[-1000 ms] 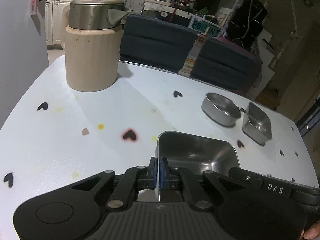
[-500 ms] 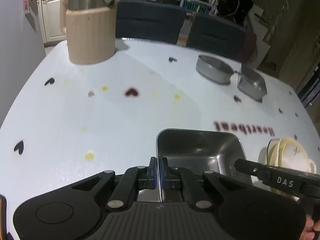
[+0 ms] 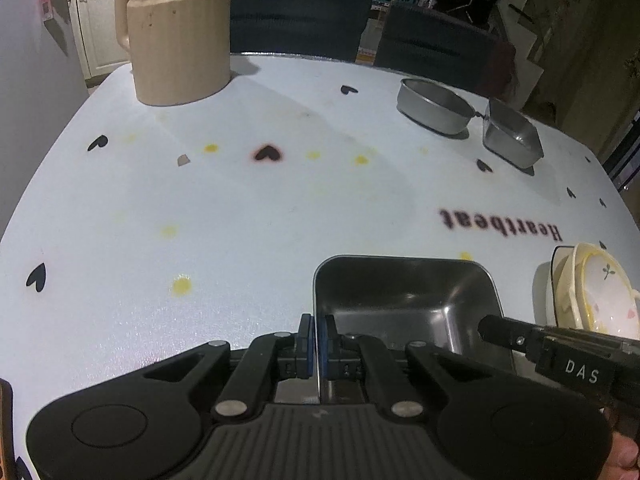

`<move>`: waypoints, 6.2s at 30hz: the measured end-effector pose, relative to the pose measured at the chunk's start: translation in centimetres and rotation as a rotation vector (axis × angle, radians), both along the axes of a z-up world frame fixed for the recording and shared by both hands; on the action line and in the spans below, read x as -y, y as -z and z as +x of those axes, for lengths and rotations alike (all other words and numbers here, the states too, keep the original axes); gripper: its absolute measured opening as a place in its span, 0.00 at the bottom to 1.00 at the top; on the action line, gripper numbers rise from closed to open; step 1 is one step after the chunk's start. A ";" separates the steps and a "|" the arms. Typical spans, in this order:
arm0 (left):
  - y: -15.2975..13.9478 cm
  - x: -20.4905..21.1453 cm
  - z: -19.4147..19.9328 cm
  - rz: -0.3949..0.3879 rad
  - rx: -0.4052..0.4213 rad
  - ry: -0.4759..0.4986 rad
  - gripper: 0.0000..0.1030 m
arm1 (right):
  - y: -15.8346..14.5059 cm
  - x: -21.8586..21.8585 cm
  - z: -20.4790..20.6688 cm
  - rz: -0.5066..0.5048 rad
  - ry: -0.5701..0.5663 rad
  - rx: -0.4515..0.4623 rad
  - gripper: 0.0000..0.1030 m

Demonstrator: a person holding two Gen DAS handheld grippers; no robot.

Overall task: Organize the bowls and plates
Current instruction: 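Lift the steel dish with both grippers and carry it beside the nested bowls, then lower the steel dish onto the table and open both grippers, then move both grippers to the second square steel dish, then close the right gripper on the second dish rim and lift it, then close the left gripper on the dish rim opposite the right gripper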

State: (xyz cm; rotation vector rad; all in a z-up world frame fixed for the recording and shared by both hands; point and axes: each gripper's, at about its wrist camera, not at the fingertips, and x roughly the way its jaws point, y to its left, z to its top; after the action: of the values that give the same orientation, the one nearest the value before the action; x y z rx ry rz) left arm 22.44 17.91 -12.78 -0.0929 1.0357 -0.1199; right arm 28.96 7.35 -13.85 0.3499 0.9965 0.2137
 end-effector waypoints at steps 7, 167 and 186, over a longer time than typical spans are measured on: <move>0.4 -0.2 0.2 0.004 -0.007 -0.006 0.03 | 0.2 -0.3 0.0 -0.006 -0.015 -0.003 0.06; 1.0 13.7 16.8 -0.141 0.136 0.001 0.61 | -0.5 15.9 19.1 -0.385 -0.466 0.196 0.10; 2.0 13.3 16.3 -0.143 -0.068 0.067 0.13 | -0.2 15.5 18.0 -0.412 -0.373 0.157 0.35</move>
State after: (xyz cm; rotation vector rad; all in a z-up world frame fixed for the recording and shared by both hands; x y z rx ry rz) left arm 38.75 4.62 -14.81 -0.1932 1.0980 -0.2537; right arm 46.98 -8.10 -13.67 -0.2296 0.9185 0.3593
